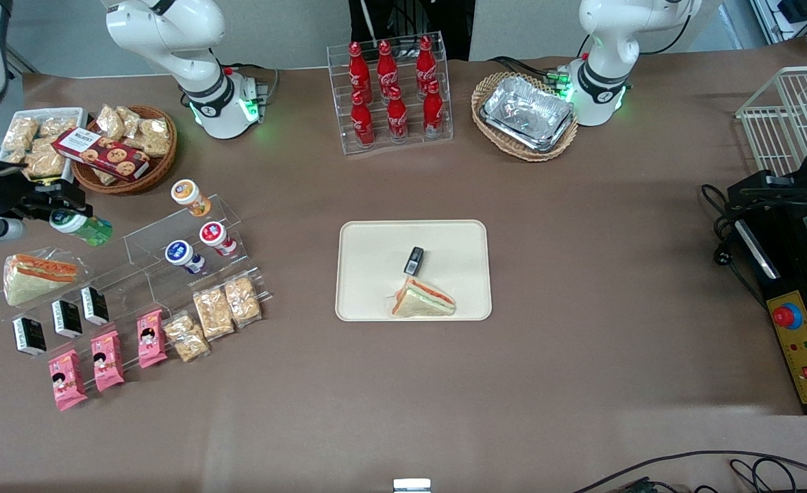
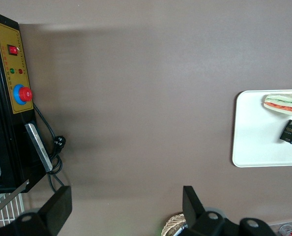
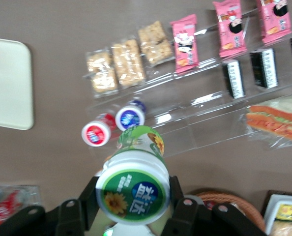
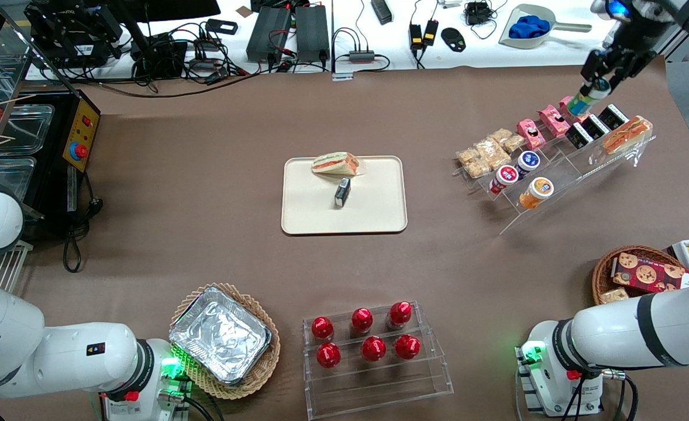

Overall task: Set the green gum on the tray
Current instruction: 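Lift the green gum bottle out of the rack with the right gripper, then carry the green gum bottle over the white tray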

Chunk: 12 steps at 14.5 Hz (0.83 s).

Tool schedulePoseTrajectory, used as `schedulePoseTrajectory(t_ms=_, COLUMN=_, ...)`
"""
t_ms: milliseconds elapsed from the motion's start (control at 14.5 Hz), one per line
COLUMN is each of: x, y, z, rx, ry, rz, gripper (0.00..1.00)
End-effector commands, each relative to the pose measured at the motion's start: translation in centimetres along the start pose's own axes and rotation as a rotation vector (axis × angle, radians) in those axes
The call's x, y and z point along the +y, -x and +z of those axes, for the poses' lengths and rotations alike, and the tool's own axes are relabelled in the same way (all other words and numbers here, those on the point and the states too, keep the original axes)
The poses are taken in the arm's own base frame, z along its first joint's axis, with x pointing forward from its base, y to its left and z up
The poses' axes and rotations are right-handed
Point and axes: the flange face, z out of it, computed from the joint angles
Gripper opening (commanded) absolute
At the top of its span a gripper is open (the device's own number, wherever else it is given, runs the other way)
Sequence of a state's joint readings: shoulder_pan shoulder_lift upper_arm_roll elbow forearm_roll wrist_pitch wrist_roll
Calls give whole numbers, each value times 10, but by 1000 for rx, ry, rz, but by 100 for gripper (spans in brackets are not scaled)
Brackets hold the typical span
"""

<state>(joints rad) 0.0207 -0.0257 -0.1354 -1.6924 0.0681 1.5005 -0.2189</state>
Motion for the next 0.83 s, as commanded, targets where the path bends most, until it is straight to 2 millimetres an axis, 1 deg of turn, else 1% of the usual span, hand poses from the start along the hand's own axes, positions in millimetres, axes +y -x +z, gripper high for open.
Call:
schedulePoseTrajectory(t_ms=0, x=-57, y=-11, z=-24, rx=-52, ry=-43, rz=79, gripper=29)
schedulePoseTrajectory(t_ms=69, x=-74, y=-10, z=-25, rx=-51, ry=-52, rz=105, gripper=29)
schedulePoseTrajectory(t_ms=207, x=-120, y=-9, z=-24, rx=-64, ry=-62, rz=162, gripper=29)
schedulePoseTrajectory(t_ms=276, x=-153, y=-8, z=-20, rx=-74, ry=-50, rz=188, gripper=29)
schedulePoseTrajectory(t_ms=414, x=-211, y=-7, z=-9, rx=-72, ry=-29, rz=244, gripper=29)
schedulePoseTrajectory(t_ms=483, x=-236, y=-8, z=1, rx=-63, ry=-23, rz=274, gripper=29)
schedulePoseTrajectory(t_ms=621, x=-272, y=-12, z=24, rx=-62, ry=-16, rz=310, gripper=29)
schedulePoseTrajectory(t_ms=759, x=-297, y=-18, z=56, rx=-60, ry=-13, rz=291, gripper=29)
